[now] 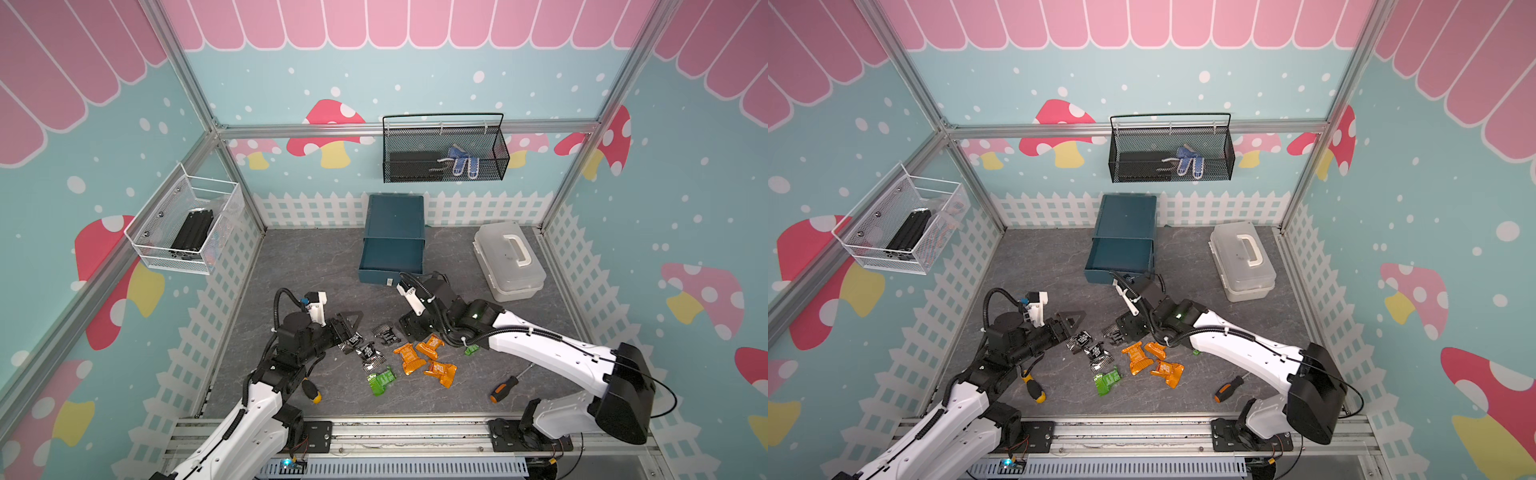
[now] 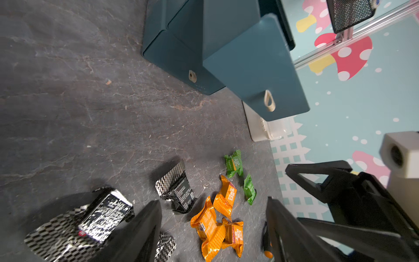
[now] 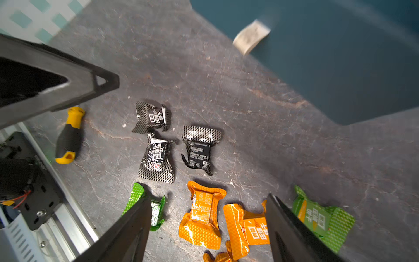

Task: Place the cookies into the drawer by color
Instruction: Pick up the cookie at the center of the board.

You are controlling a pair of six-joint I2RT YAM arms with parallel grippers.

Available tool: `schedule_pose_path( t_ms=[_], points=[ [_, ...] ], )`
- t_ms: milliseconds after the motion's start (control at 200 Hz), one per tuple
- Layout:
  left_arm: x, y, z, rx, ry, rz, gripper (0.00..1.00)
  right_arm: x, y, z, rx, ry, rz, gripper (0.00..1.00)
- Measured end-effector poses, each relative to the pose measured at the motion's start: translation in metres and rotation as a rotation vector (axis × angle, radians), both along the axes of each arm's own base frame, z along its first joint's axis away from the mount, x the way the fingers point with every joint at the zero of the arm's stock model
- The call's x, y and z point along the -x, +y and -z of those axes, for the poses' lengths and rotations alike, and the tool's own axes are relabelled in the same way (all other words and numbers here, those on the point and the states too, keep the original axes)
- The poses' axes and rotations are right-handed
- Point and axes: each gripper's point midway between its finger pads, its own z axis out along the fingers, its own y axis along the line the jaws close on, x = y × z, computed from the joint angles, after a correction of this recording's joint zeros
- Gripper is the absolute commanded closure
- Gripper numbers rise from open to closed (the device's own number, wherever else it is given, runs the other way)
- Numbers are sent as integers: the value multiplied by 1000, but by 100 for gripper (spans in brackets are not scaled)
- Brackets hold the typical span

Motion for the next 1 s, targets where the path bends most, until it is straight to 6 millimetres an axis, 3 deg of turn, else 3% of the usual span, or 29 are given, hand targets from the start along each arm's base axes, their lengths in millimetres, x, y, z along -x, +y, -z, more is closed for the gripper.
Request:
schedule_pose_path(
  t_ms=[115, 205, 410, 735, 1001],
  points=[
    [3, 1, 10, -13, 20, 2, 25, -2, 8, 38, 64, 56, 0, 22],
    [2, 1, 15, -24, 33, -1, 25, -4, 14, 55, 81, 74, -3, 21],
    [-1, 1, 28, -44, 69, 3, 25, -11, 32, 73, 74, 88, -8, 22],
    [-4, 4, 30, -52, 56, -8, 25, -12, 51, 100, 91, 123, -32, 23],
    [-5, 6, 33, -56, 58, -13, 24, -11, 55, 118, 116, 146, -32, 25]
  ],
)
